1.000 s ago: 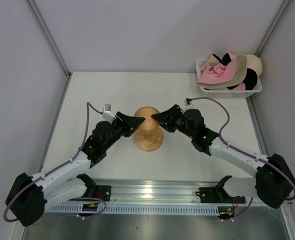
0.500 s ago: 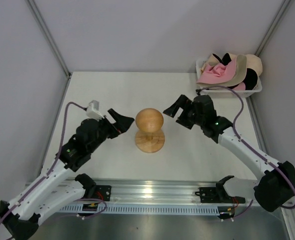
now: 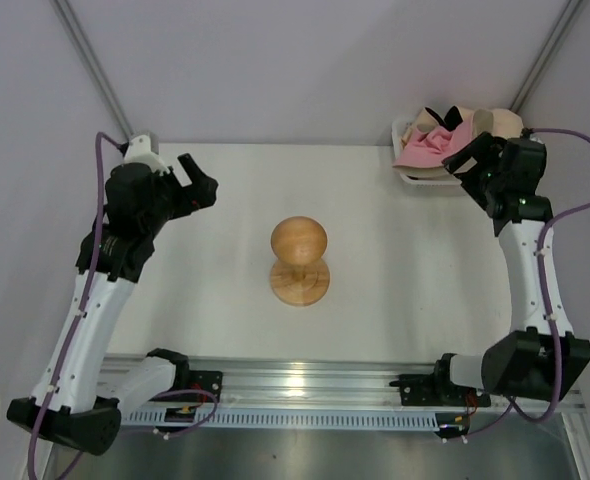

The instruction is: Stack the hats

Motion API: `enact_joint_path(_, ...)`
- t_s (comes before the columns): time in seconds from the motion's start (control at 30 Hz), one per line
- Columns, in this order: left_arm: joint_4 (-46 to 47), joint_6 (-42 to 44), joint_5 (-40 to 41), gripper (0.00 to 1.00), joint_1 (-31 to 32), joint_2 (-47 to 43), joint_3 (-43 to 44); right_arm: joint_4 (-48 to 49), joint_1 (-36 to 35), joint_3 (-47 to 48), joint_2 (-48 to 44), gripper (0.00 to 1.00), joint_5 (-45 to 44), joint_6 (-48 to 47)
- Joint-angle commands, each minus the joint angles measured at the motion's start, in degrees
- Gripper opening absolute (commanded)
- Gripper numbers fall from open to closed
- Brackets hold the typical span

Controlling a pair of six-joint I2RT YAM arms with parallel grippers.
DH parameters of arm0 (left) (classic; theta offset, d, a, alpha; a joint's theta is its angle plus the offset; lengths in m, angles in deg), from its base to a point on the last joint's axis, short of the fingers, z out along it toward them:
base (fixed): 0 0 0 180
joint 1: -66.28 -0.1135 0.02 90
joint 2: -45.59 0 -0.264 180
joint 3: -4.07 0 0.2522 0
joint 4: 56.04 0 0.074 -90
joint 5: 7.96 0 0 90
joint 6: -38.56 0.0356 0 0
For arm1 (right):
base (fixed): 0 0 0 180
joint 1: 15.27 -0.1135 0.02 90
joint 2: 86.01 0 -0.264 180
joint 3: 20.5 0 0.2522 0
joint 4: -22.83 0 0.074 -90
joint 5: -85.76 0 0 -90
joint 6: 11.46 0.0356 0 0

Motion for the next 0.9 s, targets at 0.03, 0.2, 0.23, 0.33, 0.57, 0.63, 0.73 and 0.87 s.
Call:
enact_joint_path(0.03, -0.7, 6.0, -6.5, 1.00, -1.9, 4.5, 3.3, 2.5, 5.2, 8.9, 9.9, 0.91, -1.4, -4.6)
enact_joint_path(0.2, 1.6, 6.7, -8.2, 1.00, -3.0, 6.6, 3.0, 8.3, 5.2, 15.6, 20.3, 0.90, -1.5, -6.5)
enact_joint_path(0.23, 1.4, 6.9, -8.1, 0.99, -3.3, 6.8, 3.0, 8.1, 5.2, 18.6, 23.9, 0.89, -2.0, -7.6)
enact_joint_path(0.33, 1.4, 6.9, -8.0, 1.00, -3.6, 6.7, 2.4, 6.1, 5.2, 25.7, 29.3, 0.87, -3.7, -9.5)
enact_joint_path(0.57, 1.2, 6.7, -7.9, 1.00, -5.4, 7.8, 0.5, -1.1, 5.3, 40.1, 43.8, 0.85, -6.7, -13.3)
enact_joint_path(0.63, 1.4, 6.4, -8.4, 1.00, -5.9, 8.1, 0.5, -1.0, 5.4, 41.1, 45.2, 0.85, -8.2, -13.7)
enact_joint_path(0.73, 1.9, 5.6, -9.6, 0.99, -6.4, 9.2, 0.7, 0.4, 5.4, 42.2, 47.2, 0.78, -7.2, -13.7)
enact_joint_path(0.87, 1.8, 5.3, -11.1, 0.99, -6.7, 10.3, 2.0, 0.5, 5.4, 44.9, 50.4, 0.73, -8.1, -13.9)
